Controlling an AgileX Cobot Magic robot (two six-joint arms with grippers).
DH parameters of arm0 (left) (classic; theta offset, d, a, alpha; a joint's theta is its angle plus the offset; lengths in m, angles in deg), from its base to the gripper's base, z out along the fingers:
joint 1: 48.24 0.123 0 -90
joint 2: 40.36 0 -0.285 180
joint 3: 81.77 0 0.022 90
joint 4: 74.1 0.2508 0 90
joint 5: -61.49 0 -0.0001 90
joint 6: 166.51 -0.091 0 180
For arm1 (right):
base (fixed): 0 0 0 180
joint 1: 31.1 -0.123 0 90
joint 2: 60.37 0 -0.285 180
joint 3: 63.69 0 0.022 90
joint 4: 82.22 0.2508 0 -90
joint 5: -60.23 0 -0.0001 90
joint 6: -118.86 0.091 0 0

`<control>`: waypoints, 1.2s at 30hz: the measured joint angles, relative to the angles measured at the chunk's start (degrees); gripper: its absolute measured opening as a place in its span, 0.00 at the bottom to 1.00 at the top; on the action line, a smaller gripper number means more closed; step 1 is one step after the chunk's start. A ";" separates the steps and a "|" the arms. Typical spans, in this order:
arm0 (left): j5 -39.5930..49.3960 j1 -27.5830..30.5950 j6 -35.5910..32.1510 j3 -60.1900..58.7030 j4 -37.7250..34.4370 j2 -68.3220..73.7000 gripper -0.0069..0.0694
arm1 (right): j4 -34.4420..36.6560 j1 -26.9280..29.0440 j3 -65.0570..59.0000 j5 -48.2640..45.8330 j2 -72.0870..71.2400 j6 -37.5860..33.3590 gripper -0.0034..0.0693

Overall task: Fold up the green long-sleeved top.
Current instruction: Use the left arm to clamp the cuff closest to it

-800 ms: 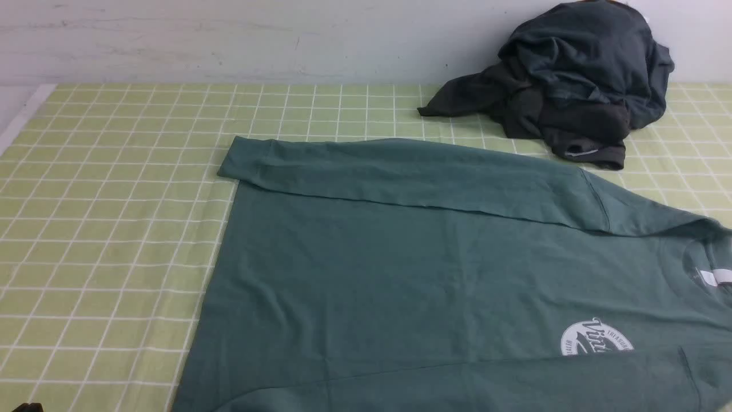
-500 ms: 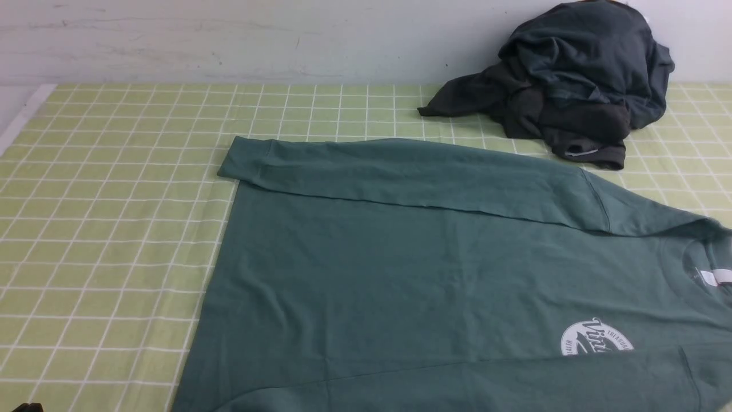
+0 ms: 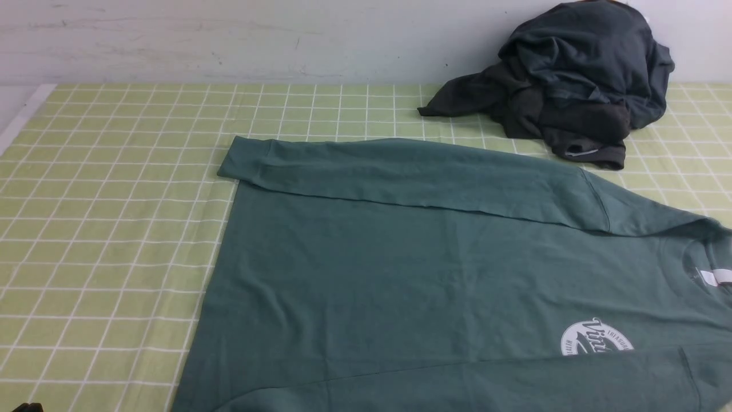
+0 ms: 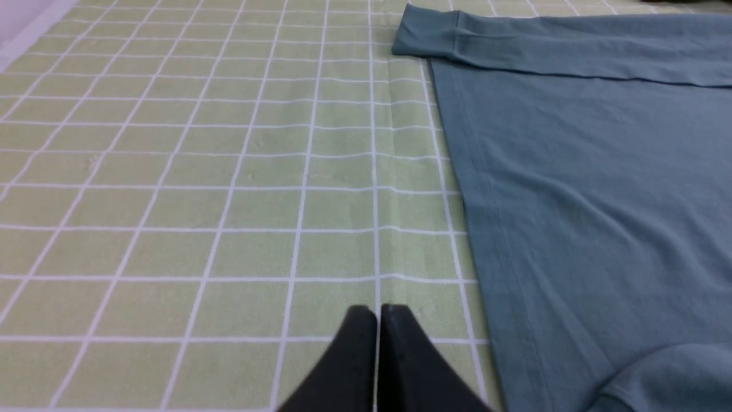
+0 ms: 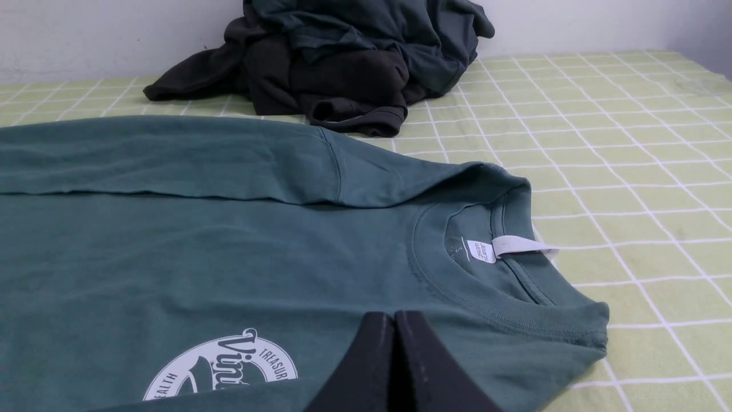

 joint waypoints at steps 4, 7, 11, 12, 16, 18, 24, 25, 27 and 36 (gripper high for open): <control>0.00 0.00 -0.05 0.00 0.11 0.00 0.09 | 0.00 0.00 0.00 0.00 0.00 0.00 0.03; -0.05 0.00 -0.05 0.00 0.29 0.00 0.09 | 0.00 0.00 0.00 0.00 0.00 0.00 0.03; -1.08 0.00 -0.05 -0.15 2.45 0.00 0.09 | -0.05 0.00 0.00 0.00 0.00 0.00 0.03; -1.90 0.00 -0.05 -0.31 3.42 0.00 0.09 | -0.05 0.00 0.00 0.19 0.00 0.00 0.03; -7.72 0.00 -0.05 -0.57 7.44 0.00 0.09 | -0.05 0.00 -0.19 5.22 0.00 0.00 0.03; -12.35 0.00 -0.10 -0.57 9.53 0.00 0.09 | -0.05 0.00 -0.25 10.81 0.00 0.00 0.03; -34.88 0.00 0.08 -0.57 12.14 0.00 0.09 | -0.05 0.00 -0.25 37.85 0.00 6.07 0.03; -37.84 0.00 0.08 -0.57 12.16 0.00 0.09 | 0.00 0.00 -0.25 41.44 0.00 7.74 0.03; -45.23 0.00 1.37 -0.57 12.16 0.00 0.09 | 0.00 0.00 -0.25 49.81 0.00 11.69 0.03; -37.06 0.00 19.98 16.28 16.92 2.22 0.09 | -12.43 0.00 9.74 46.64 0.26 16.31 0.03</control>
